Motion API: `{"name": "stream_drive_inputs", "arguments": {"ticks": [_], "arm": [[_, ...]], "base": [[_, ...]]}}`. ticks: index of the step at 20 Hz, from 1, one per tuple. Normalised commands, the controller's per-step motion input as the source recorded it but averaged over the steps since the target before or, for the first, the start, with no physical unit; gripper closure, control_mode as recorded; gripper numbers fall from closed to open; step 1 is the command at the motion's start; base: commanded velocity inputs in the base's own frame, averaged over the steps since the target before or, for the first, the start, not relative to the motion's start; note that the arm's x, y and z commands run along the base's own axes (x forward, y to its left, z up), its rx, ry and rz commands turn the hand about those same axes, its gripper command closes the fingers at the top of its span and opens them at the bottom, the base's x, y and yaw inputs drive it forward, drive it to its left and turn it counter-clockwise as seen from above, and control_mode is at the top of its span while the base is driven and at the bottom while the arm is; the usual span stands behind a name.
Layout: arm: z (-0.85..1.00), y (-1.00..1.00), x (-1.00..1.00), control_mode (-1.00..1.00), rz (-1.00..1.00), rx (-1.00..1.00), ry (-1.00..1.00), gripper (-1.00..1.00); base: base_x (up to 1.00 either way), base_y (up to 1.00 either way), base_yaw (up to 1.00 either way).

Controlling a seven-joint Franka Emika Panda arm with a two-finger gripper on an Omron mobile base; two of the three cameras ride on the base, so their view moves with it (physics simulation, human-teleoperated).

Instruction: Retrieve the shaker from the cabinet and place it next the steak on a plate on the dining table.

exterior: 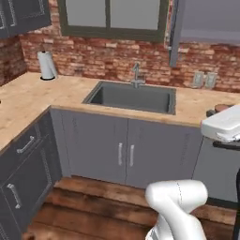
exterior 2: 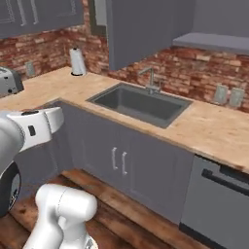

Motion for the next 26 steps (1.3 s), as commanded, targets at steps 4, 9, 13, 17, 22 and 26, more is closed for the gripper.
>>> {"name": "stream_drive_inputs", "arguments": {"ticks": [4,9,13,17,22,26], "arm": [[0.0,0.0,0.0,1.0,0.0,0.0,0.0,1.0],[0.0,0.0,0.0,1.0,0.0,0.0,0.0,1.0],[0.0,0.0,0.0,1.0,0.0,0.0,0.0,1.0],[0.0,0.0,0.0,1.0,0.0,0.0,0.0,1.0],[0.0,0.0,0.0,1.0,0.0,0.0,0.0,1.0],[0.0,0.0,0.0,1.0,0.0,0.0,0.0,1.0]], "base": [[0.0,0.0,1.0],[0.0,0.0,1.0],[0.0,0.0,1.0],[0.0,0.0,1.0],[0.0,0.0,1.0],[0.0,0.0,1.0]]}}
